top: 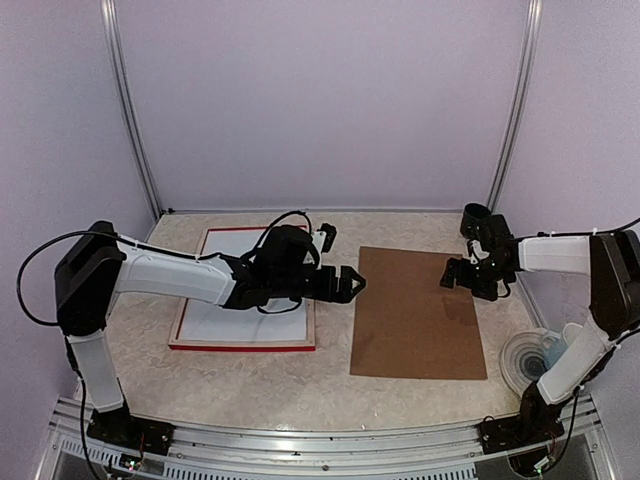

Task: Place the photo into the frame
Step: Turn over the backboard at the center of the board.

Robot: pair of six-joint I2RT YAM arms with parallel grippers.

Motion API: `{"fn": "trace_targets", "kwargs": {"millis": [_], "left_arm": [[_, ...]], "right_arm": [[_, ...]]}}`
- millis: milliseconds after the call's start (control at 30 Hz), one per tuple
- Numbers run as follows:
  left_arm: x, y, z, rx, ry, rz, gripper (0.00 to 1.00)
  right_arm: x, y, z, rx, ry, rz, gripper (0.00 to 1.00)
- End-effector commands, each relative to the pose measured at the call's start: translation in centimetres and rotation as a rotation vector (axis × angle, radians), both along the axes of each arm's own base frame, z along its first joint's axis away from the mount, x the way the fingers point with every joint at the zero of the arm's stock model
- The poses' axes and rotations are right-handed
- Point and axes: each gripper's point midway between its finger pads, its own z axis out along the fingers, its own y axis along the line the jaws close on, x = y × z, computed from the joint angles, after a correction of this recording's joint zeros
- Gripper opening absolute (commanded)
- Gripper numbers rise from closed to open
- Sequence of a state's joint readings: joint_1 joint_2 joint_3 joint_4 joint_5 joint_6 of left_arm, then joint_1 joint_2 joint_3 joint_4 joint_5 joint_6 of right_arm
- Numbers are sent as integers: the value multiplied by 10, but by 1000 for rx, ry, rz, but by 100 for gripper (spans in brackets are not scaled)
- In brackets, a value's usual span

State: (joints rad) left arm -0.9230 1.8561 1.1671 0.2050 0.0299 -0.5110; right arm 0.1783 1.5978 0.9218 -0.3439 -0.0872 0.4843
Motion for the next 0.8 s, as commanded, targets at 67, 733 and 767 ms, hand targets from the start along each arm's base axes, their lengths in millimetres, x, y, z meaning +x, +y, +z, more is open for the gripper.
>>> {"fn": "trace_targets", "kwargs": {"millis": [67,733,767], "left_arm": [[-13,-32,-21,34,35,-91,99],[-20,-62,-67,57,135,-158,99],[-21,-64,-67,48,138,-166,99]], "right_arm": [[-6,-31,2,9,-15,-109,99],[-12,-29,-22,71,39,-97,99],[-12,-30,-23,70,42,-97,99]]}}
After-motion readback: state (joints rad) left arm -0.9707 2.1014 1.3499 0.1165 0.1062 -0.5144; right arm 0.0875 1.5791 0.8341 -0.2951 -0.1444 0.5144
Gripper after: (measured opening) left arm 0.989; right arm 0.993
